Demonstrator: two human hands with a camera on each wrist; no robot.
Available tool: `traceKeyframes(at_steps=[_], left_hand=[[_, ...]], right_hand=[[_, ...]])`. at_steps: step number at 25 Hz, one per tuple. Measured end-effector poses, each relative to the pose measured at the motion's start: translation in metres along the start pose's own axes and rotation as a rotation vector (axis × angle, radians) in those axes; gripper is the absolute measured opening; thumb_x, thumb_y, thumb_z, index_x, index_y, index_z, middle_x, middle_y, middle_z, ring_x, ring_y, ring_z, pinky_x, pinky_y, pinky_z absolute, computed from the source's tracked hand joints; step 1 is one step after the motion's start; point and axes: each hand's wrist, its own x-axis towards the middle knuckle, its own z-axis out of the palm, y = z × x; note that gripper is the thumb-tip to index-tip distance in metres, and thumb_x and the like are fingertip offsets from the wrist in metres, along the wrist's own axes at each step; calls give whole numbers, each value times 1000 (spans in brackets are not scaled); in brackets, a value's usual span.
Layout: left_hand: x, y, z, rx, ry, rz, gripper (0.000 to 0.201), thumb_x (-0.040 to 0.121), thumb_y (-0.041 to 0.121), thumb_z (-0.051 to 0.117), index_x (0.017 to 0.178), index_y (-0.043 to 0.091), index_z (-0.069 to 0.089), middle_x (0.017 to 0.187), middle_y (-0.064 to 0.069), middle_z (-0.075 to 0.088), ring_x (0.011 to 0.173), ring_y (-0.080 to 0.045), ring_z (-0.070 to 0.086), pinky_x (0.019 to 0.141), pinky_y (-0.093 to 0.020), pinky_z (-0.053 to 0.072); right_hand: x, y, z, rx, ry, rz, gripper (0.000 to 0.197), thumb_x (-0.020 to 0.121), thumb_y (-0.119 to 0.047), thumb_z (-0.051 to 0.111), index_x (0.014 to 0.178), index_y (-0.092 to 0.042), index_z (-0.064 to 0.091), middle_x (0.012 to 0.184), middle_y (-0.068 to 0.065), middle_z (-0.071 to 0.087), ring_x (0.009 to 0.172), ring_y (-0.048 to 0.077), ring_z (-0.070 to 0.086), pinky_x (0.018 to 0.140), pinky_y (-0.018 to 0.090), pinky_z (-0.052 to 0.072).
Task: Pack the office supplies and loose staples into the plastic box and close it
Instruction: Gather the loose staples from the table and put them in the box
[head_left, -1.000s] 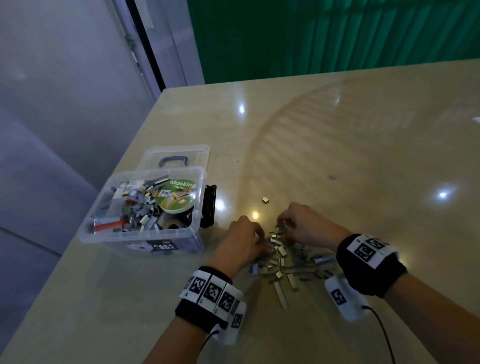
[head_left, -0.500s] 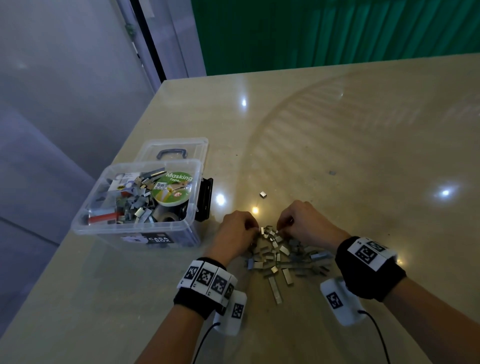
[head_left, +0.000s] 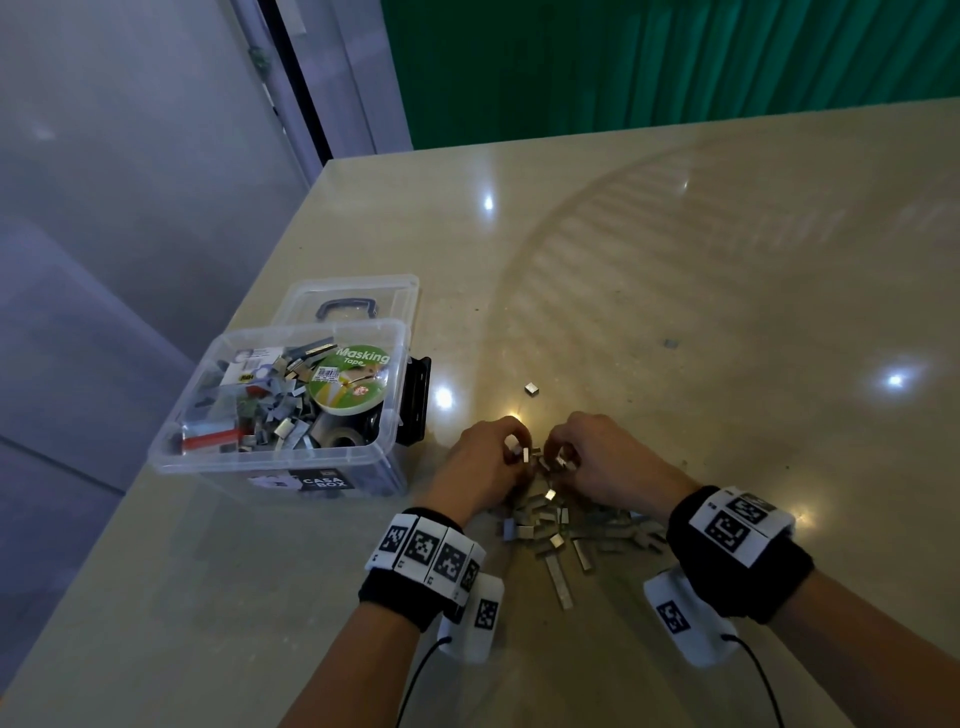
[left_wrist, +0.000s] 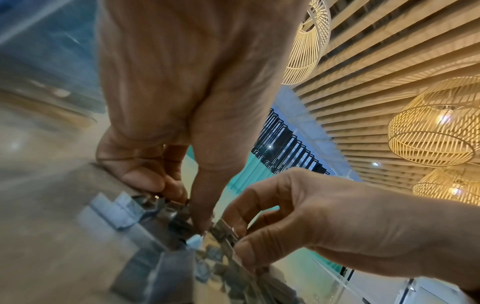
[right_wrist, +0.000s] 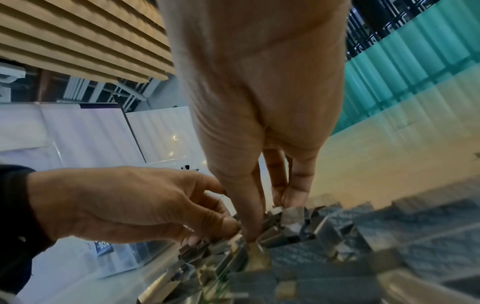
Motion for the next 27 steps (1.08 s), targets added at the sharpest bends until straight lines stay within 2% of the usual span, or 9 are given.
traceKeyframes(at_steps=[3, 8, 12, 14, 16, 19, 21, 23, 27], left_hand=[[2, -2, 0, -23, 19, 1, 16, 91, 16, 67, 107, 18, 64, 100, -9, 67, 89, -25, 66, 81, -43, 59], [5, -5, 0, -36, 7, -4, 11, 98, 22, 58, 109, 21, 59, 103, -9, 66, 89, -26, 66, 79, -43, 59], [5, -6, -2, -61, -1, -2, 9, 100, 24, 56, 109, 23, 58, 96, -8, 68, 84, -25, 68, 73, -42, 61], [3, -6, -2, -86, 4, -2, 10, 99, 25, 57, 108, 22, 58, 95, -8, 68, 83, -23, 68, 71, -38, 60], [0, -6, -1, -118, 19, 3, 12, 98, 27, 59, 108, 19, 58, 95, -7, 68, 83, -20, 67, 68, -32, 57], [-3, -10, -2, -144, 94, 19, 15, 94, 29, 65, 106, 19, 63, 98, 0, 68, 89, -13, 66, 79, -30, 57], [-9, -9, -3, -143, 142, 31, 17, 92, 27, 68, 107, 19, 66, 101, 4, 68, 93, -8, 65, 86, -27, 56], [-17, -3, -7, -149, 167, 58, 19, 91, 25, 69, 108, 18, 68, 101, 4, 70, 92, -6, 66, 86, -25, 57], [-39, 22, -33, -130, 252, 166, 22, 90, 24, 70, 111, 17, 71, 100, 7, 72, 92, 0, 65, 87, -17, 54]], right_hand=[[0, 0, -1, 26, 19, 4, 20, 86, -24, 75, 104, -17, 72, 100, 1, 62, 88, 15, 58, 75, 30, 54], [2, 3, -2, 63, 38, 2, 14, 85, -17, 72, 99, -17, 73, 100, 2, 67, 89, 18, 62, 80, 37, 57], [5, 5, 0, 91, 22, 14, 17, 84, -17, 74, 101, -20, 72, 99, 1, 66, 87, 14, 61, 72, 25, 53], [6, 6, -1, 98, 4, 11, 19, 85, -16, 74, 103, -18, 74, 99, -1, 67, 87, 12, 62, 73, 23, 54], [8, 9, -4, 129, 22, 0, 15, 83, -14, 74, 98, -18, 78, 93, -3, 70, 84, 11, 65, 72, 20, 55], [11, 11, -13, 208, 69, 3, 11, 83, -11, 76, 89, -19, 80, 81, -14, 69, 74, 1, 65, 63, 7, 46], [12, 10, -21, 272, 80, -4, 12, 81, -11, 79, 89, -20, 81, 80, -15, 71, 73, -2, 66, 66, 9, 50], [14, 7, -30, 319, 87, -11, 15, 80, -12, 82, 91, -21, 81, 85, -11, 75, 76, -1, 69, 72, 16, 55], [25, -12, -52, 345, 116, -86, 13, 82, -15, 81, 93, -23, 81, 85, -11, 76, 79, -1, 70, 75, 20, 57]])
